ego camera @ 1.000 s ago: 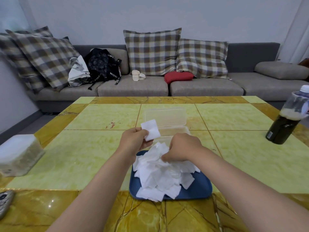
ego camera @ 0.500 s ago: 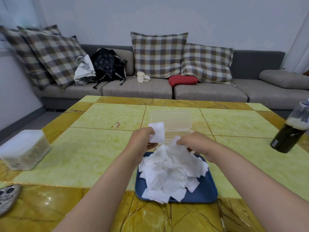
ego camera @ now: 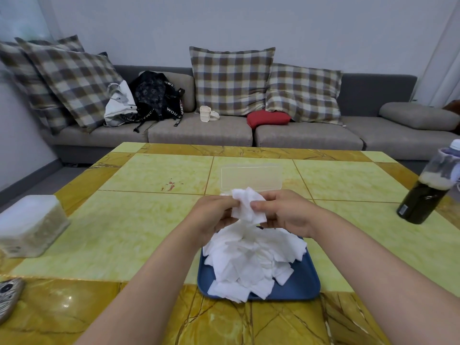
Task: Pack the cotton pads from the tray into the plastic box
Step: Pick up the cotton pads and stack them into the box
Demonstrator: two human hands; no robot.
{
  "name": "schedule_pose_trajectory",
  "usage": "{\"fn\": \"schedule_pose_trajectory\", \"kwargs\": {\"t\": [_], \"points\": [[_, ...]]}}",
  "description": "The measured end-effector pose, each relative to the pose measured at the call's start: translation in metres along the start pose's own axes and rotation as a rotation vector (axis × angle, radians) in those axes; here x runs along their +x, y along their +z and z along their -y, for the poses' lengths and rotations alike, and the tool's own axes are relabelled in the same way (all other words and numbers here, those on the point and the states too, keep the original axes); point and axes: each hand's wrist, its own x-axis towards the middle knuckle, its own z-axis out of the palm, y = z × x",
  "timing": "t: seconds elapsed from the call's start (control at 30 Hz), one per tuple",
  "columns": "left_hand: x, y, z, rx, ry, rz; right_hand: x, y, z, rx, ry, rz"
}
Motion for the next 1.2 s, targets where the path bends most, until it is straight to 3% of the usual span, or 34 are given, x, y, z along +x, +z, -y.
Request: {"fn": "schedule_pose_trajectory", "kwargs": {"t": [0.23,0.37,0.5,0.67,0.9,1.1,1.2], "points": [[0.007,-0.004,0.003,-0.166,-0.014,-0.248,0.0,-0.017,0.002,-0.008,0.086,-0.208],[0.008,-0.002,0.006,-0.155,0.001,-0.302,-0.005,-0.018,0.013,0.165,0.042,-0.159],[0.006,0.006,0.007,-0.115,0.018,-0.207,-0.013,-0.007,0.02,0.142,-0.033,-0.054],[0.001,0.014,0.003,-0.144,0.032,-0.025,-0.015,0.004,0.019,-0.088,-0.068,-0.199],[-0.002,0.017,0.001,-0.211,0.028,0.002,-0.014,0.007,0.02,-0.13,-0.057,-0.334],[-0.007,0.017,0.001,-0.053,0.036,-0.075,-0.016,0.012,0.02,-0.21,-0.017,-0.309],[-0.004,0.013,-0.001,-0.168,-0.016,-0.06,-0.012,0.008,0.019,-0.164,0.09,-0.352]]}}
